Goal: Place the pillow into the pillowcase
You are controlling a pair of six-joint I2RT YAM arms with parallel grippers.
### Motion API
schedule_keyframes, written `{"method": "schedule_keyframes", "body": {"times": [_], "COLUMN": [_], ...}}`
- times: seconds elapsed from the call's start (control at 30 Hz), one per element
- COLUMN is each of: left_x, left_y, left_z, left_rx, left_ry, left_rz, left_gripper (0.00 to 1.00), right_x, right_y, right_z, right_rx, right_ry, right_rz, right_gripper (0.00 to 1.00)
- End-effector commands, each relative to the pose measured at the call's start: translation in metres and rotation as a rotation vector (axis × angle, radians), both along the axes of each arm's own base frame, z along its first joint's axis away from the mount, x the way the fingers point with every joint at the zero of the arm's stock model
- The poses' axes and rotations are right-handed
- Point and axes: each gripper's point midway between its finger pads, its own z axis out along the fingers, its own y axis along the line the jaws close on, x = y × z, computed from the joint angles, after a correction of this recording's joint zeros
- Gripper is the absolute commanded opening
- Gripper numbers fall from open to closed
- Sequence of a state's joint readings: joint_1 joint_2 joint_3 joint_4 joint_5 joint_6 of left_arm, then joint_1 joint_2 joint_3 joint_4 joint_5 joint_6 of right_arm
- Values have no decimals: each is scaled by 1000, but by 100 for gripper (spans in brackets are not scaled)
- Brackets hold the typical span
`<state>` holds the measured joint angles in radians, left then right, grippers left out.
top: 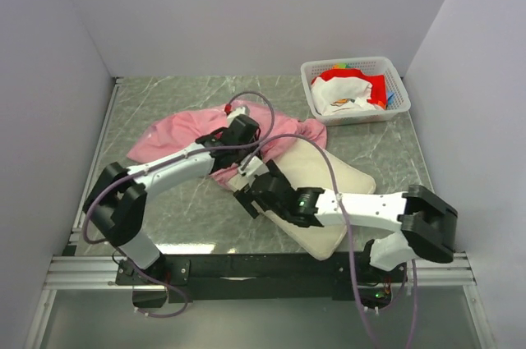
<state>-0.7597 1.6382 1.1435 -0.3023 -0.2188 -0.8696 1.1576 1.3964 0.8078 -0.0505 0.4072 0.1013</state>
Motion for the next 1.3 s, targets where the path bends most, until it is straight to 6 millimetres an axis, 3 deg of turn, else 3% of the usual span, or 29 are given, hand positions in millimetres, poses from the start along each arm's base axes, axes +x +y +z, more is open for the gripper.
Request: {"method": "schedule_keyframes", "body": {"times": [0.0,0.07,0.13,0.17,0.2,0.27,0.3,0.33,0.37,0.4,0.43,0.5,0.53,0.63,0.7,0.73,0.8,0.83,0.93,1.0,1.03,1.13,1.27], "left_x": [1,1,0,0,-1,-6,-9,-14,-19,-23,-30,-40,-48,-65,-75,-81,-90,-95,-104,-107,-106,-100,-71], "left_y": [12,16,22,24,26,37,42,49,58,63,72,87,95,119,128,130,132,135,142,143,142,140,129], "left_z": [56,71,83,88,92,104,108,123,119,121,133,121,126,92,83,69,68,58,48,44,39,38,64], "left_rx": [-46,-65,-72,-72,-76,-92,-95,-118,-100,-101,-126,-105,-123,-74,-77,-75,-104,-101,-97,-102,-101,-92,-118], "left_ry": [-51,-71,-84,-97,-103,-125,-134,-166,-165,-175,-204,-196,-211,-173,-161,-138,-147,-132,-127,-125,-125,-154,-277], "left_rz": [-7,-21,-24,-25,-23,-7,-1,12,31,40,57,85,105,159,178,180,180,191,212,214,207,200,212], "left_gripper": [42,46,49,52,54,61,66,72,80,81,82,86,85,69,58,51,46,41,40,44,58,85,86], "right_x": [16,20,21,25,25,34,34,37,38,39,40,42,43,49,53,57,63,63,73,74,75,74,72], "right_y": [8,13,15,19,14,11,9,7,8,10,11,18,21,33,31,34,29,30,28,29,29,28,25], "right_z": [-5,-12,-35,-34,-52,-56,-59,-59,-56,-45,-39,-15,-7,36,49,61,67,70,89,94,97,99,111], "right_rx": [-64,-90,-158,-168,-233,-276,-291,-287,-272,-231,-204,-119,-91,23,62,86,96,109,171,191,197,194,233], "right_ry": [-31,-31,-7,-12,11,-6,-5,-4,5,10,18,47,58,67,92,89,105,119,137,155,153,152,159], "right_rz": [-34,-37,-34,-46,-64,-114,-121,-134,-135,-145,-147,-139,-132,-121,-129,-130,-154,-149,-167,-157,-155,-149,-138], "right_gripper": [100,100,100,100,100,99,93,87,75,38,25,3,0,0,0,0,0,0,0,0,0,0,0]}}
